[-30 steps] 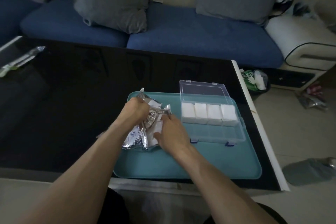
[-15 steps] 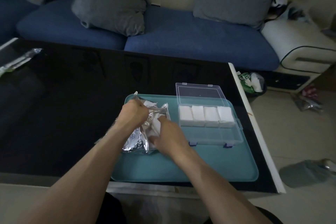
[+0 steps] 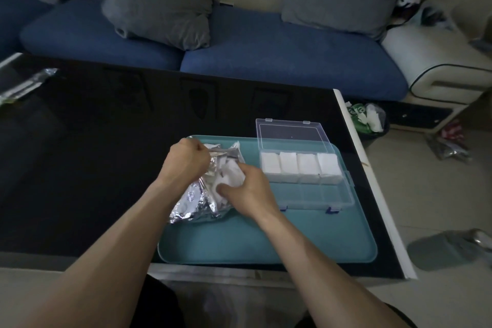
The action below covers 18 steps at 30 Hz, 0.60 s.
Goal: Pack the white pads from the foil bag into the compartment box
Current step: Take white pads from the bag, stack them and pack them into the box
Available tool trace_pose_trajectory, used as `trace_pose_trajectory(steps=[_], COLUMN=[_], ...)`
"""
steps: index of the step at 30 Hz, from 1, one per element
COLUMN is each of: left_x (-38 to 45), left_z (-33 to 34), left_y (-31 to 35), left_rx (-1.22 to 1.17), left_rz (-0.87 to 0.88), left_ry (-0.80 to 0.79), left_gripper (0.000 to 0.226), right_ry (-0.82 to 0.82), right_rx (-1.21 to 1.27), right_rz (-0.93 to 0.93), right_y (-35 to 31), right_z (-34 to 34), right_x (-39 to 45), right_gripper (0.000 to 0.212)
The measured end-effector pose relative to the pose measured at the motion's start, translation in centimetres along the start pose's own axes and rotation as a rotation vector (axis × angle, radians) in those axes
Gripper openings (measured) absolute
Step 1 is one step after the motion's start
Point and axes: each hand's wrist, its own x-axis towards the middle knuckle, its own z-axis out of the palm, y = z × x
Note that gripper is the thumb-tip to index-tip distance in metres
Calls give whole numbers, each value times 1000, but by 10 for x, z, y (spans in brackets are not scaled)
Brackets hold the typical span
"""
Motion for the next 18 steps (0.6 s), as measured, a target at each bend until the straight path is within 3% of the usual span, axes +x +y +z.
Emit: trace_pose_trajectory(steps=[4,13,18], left_x=[-7,-17,-23], left_z=[-1,6,11], left_y=[3,11,15], left_rx=[69,297,331], left_rz=[88,239,287], left_ry=[38,132,80], left_gripper=[19,22,33], right_ry=[73,168,283], right_rx=[81,382,329], right_rz=[43,67,51], right_y=[1,0,6], right_z=[-14,-39,-54], right_x=[4,0,3], right_gripper=[15,12,10])
